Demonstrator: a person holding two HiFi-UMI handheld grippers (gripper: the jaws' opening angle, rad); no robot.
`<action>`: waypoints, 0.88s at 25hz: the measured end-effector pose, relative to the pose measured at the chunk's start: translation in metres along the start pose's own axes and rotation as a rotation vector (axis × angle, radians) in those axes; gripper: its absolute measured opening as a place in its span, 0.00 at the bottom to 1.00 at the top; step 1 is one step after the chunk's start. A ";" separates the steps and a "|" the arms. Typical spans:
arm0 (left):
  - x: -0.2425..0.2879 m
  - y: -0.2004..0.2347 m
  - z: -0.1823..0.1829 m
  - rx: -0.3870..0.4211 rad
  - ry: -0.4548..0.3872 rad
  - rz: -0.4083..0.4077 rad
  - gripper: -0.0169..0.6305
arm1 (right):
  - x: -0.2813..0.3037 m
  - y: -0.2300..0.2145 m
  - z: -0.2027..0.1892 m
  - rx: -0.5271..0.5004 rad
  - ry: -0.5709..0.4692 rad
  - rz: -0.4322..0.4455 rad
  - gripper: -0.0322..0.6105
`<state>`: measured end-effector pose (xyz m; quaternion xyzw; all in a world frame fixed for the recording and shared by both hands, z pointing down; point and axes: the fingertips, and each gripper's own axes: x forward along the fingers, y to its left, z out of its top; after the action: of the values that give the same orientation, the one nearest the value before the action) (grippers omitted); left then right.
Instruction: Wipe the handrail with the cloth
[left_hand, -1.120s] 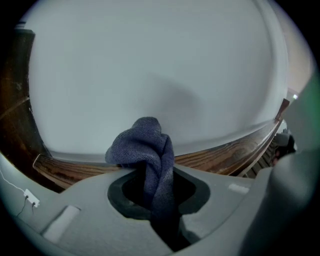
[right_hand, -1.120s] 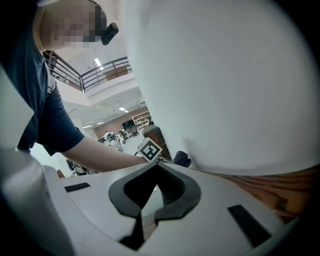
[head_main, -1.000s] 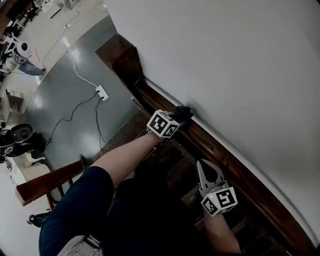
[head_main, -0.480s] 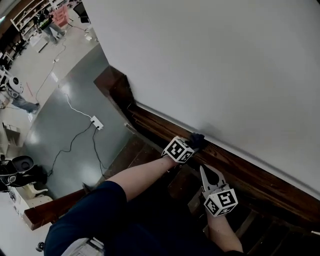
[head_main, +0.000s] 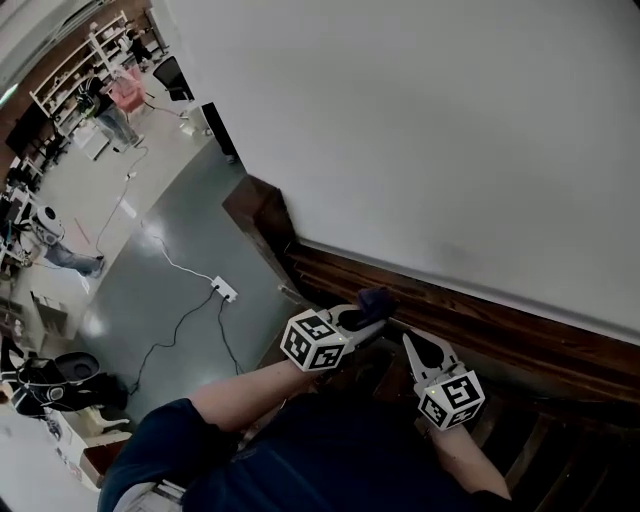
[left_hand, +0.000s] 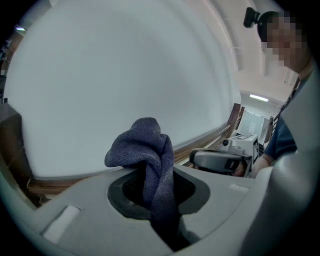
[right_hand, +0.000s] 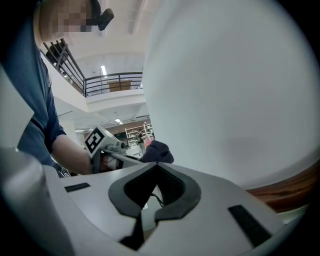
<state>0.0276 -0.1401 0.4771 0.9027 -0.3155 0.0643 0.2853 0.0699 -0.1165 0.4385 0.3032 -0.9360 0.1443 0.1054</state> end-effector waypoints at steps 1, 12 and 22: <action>-0.018 -0.009 0.005 0.022 -0.016 0.005 0.14 | 0.001 0.010 0.002 -0.002 -0.004 0.013 0.06; -0.125 -0.077 0.027 0.146 -0.240 0.056 0.15 | 0.003 0.086 0.019 -0.026 -0.060 0.118 0.06; -0.163 -0.096 0.007 0.175 -0.285 0.093 0.14 | -0.001 0.141 0.002 -0.035 -0.060 0.189 0.06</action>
<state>-0.0440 0.0045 0.3776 0.9084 -0.3876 -0.0238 0.1549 -0.0135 -0.0071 0.4074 0.2159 -0.9656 0.1281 0.0683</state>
